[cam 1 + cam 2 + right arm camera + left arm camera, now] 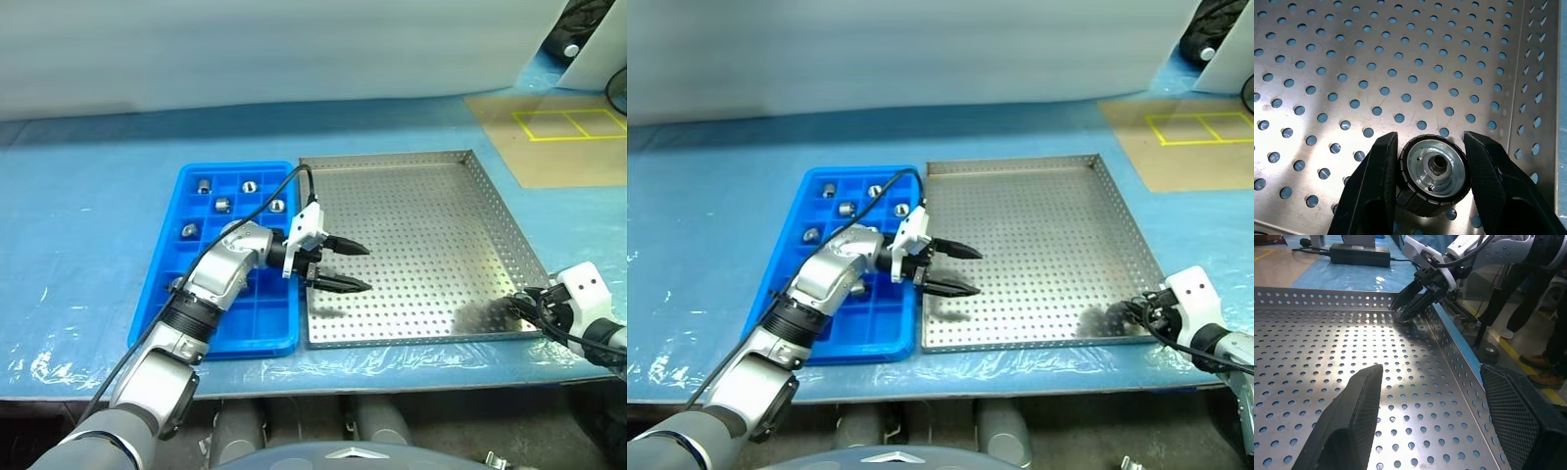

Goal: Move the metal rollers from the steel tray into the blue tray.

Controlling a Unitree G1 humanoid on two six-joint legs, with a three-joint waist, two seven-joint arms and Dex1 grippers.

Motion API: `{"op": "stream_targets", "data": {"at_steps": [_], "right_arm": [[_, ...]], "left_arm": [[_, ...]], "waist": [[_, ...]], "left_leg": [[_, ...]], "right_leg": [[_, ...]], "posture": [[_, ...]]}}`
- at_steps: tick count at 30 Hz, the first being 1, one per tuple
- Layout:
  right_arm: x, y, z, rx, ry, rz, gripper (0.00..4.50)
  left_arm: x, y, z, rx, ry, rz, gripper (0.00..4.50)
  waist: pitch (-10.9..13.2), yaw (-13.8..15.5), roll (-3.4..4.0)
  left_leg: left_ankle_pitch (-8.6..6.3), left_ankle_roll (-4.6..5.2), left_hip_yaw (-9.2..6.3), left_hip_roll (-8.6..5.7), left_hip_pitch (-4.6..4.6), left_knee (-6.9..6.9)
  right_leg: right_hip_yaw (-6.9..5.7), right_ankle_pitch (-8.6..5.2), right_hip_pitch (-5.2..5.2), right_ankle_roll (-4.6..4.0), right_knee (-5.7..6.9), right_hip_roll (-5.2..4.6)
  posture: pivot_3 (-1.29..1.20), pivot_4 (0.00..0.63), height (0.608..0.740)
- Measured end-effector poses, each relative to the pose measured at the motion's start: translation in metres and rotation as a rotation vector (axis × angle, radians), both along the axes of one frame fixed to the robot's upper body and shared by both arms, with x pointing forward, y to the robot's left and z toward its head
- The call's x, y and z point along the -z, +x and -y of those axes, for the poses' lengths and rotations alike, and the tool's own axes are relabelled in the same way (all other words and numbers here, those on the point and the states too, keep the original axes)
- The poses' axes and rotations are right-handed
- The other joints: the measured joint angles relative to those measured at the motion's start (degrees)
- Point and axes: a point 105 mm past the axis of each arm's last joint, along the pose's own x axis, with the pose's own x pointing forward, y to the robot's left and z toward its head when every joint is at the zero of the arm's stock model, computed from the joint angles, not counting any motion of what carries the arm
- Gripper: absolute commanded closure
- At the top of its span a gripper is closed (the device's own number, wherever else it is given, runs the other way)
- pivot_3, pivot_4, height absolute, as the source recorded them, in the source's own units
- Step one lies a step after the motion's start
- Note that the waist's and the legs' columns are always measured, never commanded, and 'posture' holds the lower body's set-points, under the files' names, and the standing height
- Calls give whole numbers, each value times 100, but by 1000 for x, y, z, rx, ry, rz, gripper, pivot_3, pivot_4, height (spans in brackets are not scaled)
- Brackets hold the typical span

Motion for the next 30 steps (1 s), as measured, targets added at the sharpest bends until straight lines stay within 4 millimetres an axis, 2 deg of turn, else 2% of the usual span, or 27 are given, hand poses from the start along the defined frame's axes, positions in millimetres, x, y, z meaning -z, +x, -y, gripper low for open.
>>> {"op": "stream_targets", "data": {"at_steps": [7,14,16,18,21,27,30], "right_arm": [[0,0,-1,-1,-4,9,2806],[-7,14,-3,23,-8,38,2806],[-18,27,-16,-16,-2,74,2806],[-36,42,-40,-92,10,138,2806],[-55,56,-65,-171,14,201,2806],[-72,71,-102,-277,53,246,2806],[-84,79,-131,-379,81,276,2806]], "left_arm": [[0,0,0,-2,-1,3,1161],[0,1,-3,-10,9,10,1161],[2,3,-9,-12,27,12,1161],[2,3,-11,-13,34,14,1161],[2,4,-14,-19,42,16,1161],[2,8,-25,-46,69,27,1161],[-3,12,-41,-83,98,54,1161]], "waist": [[0,6,0],[0,-26,0],[0,-102,6],[-3,-140,20],[-5,-124,25],[-4,-86,28],[-2,-80,28]], "left_leg": [[0,-2,0,3,1,0],[1,-2,3,4,2,0],[3,-5,6,4,-1,0],[6,-11,7,9,-1,-3],[12,-19,8,13,-3,-20],[22,-2,13,11,-19,-33],[26,-5,15,17,-17,-36]], "right_leg": [[-2,-1,-1,2,1,0],[1,0,-8,3,2,0],[3,9,-19,18,6,-1],[3,12,-25,23,12,1],[-6,12,-30,23,11,3],[-6,7,-48,29,8,1],[-3,8,-58,29,19,5]], "posture": [[-464,150,740],[-457,150,740],[-451,150,740],[-445,150,740],[-433,150,740],[-369,150,740],[-307,150,740]]}}
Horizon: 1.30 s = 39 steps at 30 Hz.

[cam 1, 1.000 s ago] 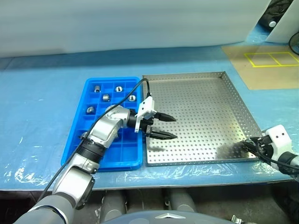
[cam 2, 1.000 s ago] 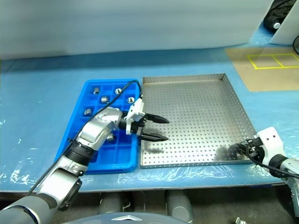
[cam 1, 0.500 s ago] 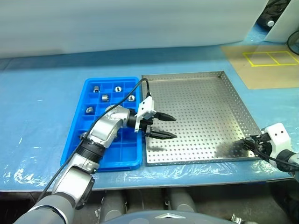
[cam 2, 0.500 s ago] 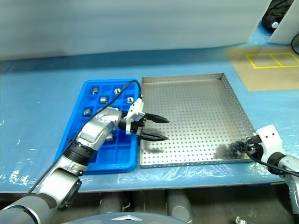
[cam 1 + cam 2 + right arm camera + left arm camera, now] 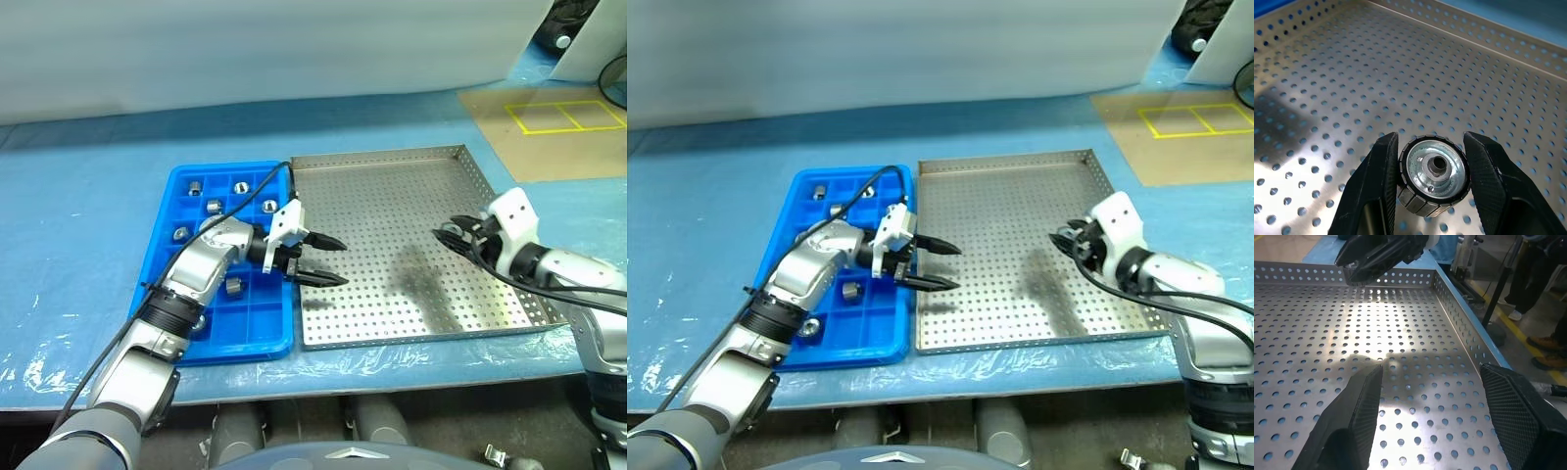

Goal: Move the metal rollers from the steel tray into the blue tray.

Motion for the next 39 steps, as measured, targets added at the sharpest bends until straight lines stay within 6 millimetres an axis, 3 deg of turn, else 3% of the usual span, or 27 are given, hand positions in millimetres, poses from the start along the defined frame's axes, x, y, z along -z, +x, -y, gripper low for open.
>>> {"op": "stream_targets", "data": {"at_steps": [7,15,26,32,39], "right_arm": [[-3,4,-72,-317,58,-51,2806],[2,9,-117,-590,88,-140,2806],[19,-22,-157,-966,90,-320,2806],[23,-33,-169,-1065,90,-351,2806],[26,-40,-174,-1106,97,-388,2806]], "left_arm": [[-20,-2,-62,-137,90,60,1161],[-28,-35,-110,-287,156,42,1161],[-31,-74,-128,-480,159,0,1161],[-30,-88,-126,-501,160,-26,1161],[-29,-90,-127,-520,155,-41,1161]], "waist": [[3,249,3],[5,806,-1],[9,1371,-9],[8,1510,-10],[8,1603,-11]], "left_leg": [[19,-56,0,12,9,-31],[26,-77,1,15,2,-43],[43,-110,-14,24,7,-46],[45,-113,-18,27,5,-51],[46,-114,-19,26,4,-52]], "right_leg": [[-1,-2,-27,-3,31,11],[-12,-9,-41,-15,44,10],[-21,-14,-46,-18,76,9],[-19,-15,-54,-16,76,11],[-17,-16,-56,-14,76,11]], "posture": [[-69,150,740],[175,150,740],[368,150,740],[404,150,740],[407,150,740]]}}
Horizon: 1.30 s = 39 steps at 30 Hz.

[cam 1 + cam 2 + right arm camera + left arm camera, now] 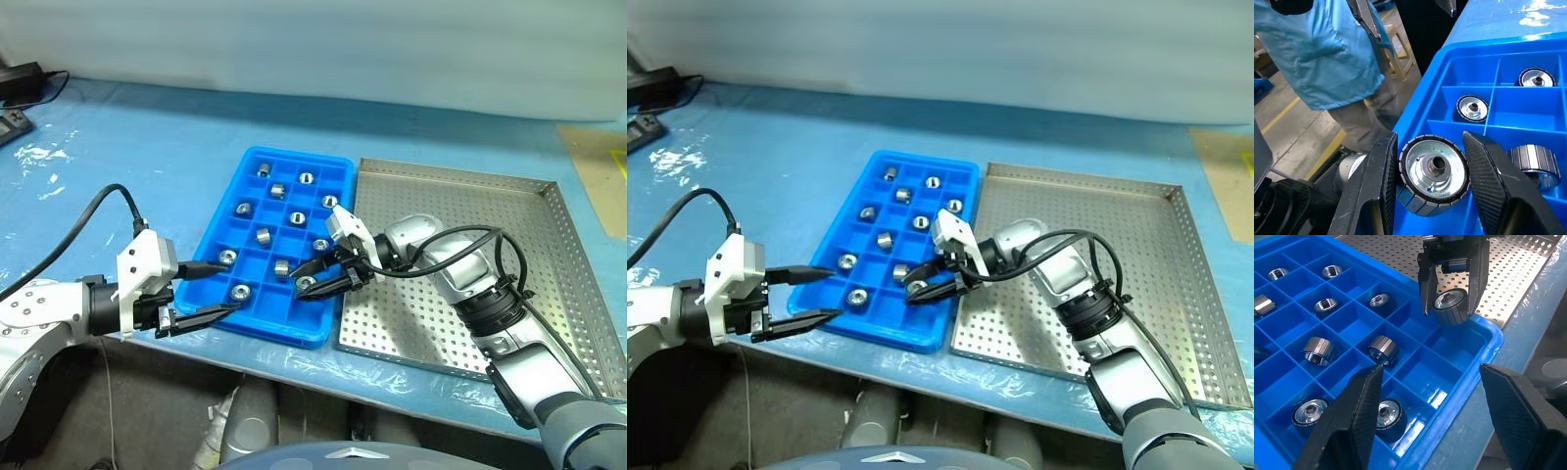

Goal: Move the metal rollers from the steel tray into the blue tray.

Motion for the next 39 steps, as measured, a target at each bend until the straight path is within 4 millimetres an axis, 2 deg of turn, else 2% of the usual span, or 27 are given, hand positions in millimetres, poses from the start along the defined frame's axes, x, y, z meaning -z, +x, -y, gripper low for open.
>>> {"op": "stream_targets", "data": {"at_steps": [7,17,23,32,39], "right_arm": [[8,-7,3,-24,-33,-104,2806],[24,-3,6,20,-52,-152,2806],[26,-3,3,28,-33,-149,877],[21,12,10,131,-27,-83,877],[-11,43,34,357,53,63,877]], "left_arm": [[-6,5,3,3,4,29,1161],[-7,12,9,40,-5,35,1161],[-8,17,12,59,-7,43,1161],[-7,28,17,94,-15,54,1161],[-8,53,36,133,-87,94,1161]], "waist": [[0,79,-1],[-1,63,-2],[-2,49,-3],[-4,31,-6],[-6,-141,-8]], "left_leg": [[1,-2,0,0,1,0],[11,-19,-3,8,0,0],[14,-23,-6,12,4,1],[28,-46,-7,10,3,5],[33,-53,-6,9,3,12]], "right_leg": [[2,0,-1,1,1,1],[3,0,-3,0,7,18],[4,0,-2,0,12,26],[5,1,-1,0,19,26],[8,2,-1,-1,27,33]], "posture": [[387,150,740],[337,150,740],[307,150,740],[194,150,740],[48,150,740]]}}
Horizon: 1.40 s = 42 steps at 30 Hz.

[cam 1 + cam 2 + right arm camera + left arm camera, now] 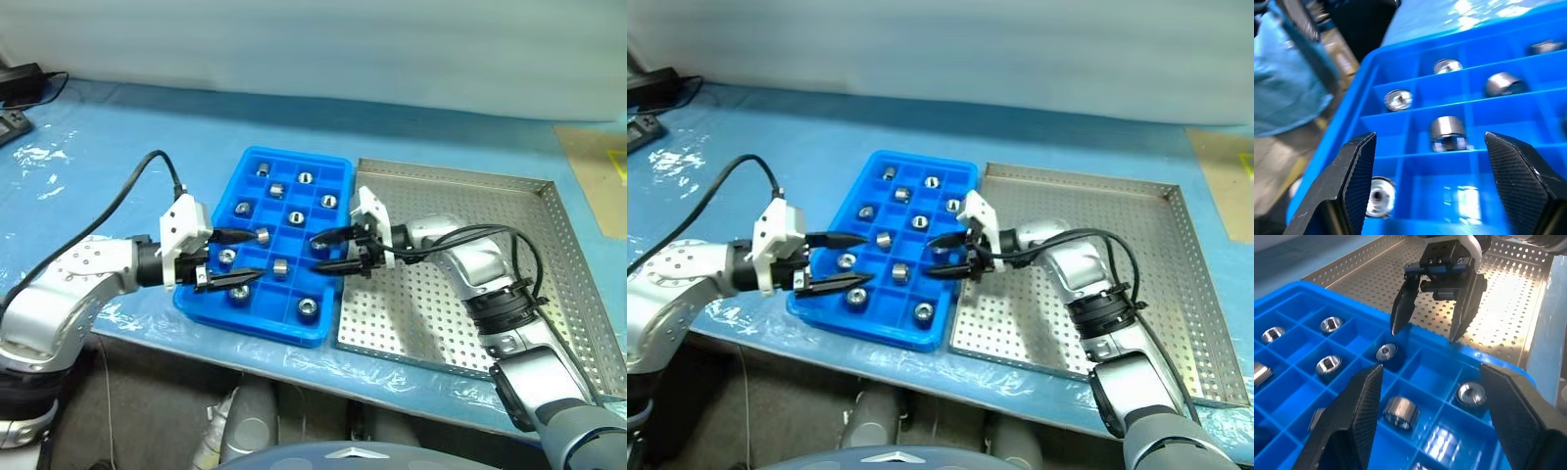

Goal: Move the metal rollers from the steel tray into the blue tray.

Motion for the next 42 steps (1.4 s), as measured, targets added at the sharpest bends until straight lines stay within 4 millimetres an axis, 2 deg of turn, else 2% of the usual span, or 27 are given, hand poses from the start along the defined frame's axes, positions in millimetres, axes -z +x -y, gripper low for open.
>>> {"op": "stream_targets", "data": {"at_steps": [3,6,13,19,23,27,32,42], "right_arm": [[-8,8,19,133,21,39,877],[-7,11,38,263,28,58,877],[-15,25,67,593,79,169,877],[-12,34,92,809,56,251,877],[-5,42,97,897,44,276,877],[4,51,104,969,30,268,877],[-1,66,110,1015,12,321,877],[2,67,104,986,13,323,877]], "left_arm": [[6,12,16,51,-30,-1,1161],[17,28,27,76,-41,-13,1161],[32,71,59,95,-42,34,1161],[35,90,80,95,-93,43,1161],[31,104,75,27,-135,40,1161],[30,109,70,-11,-160,41,1161],[28,111,67,-30,-166,55,1161],[28,115,62,-73,-179,26,1161]], "waist": [[-2,-86,0],[-3,-216,-3],[-5,-599,-3],[-5,-780,-3],[-5,-872,-3],[-5,-880,-3],[-5,-874,-3],[-5,-860,-3]], "left_leg": [[1,0,5,-1,0,0],[0,1,8,-3,-1,8],[4,-3,10,-3,6,10],[1,3,13,-1,5,10],[-2,10,17,-2,5,18],[-6,18,19,-2,3,23],[-14,36,20,-1,2,26],[-16,50,22,-1,-1,27]], "right_leg": [[1,0,4,0,-1,4],[7,1,3,0,-1,15],[15,4,3,-5,4,27],[15,4,2,-7,1,30],[16,6,5,-9,1,29],[15,7,7,-11,1,28],[14,8,7,-13,1,27],[13,8,7,-14,-3,27]], "posture": [[-39,150,740],[-106,150,740],[-228,150,740],[-276,150,740],[-261,150,740],[-240,150,740],[-215,150,740],[-217,150,740]]}}
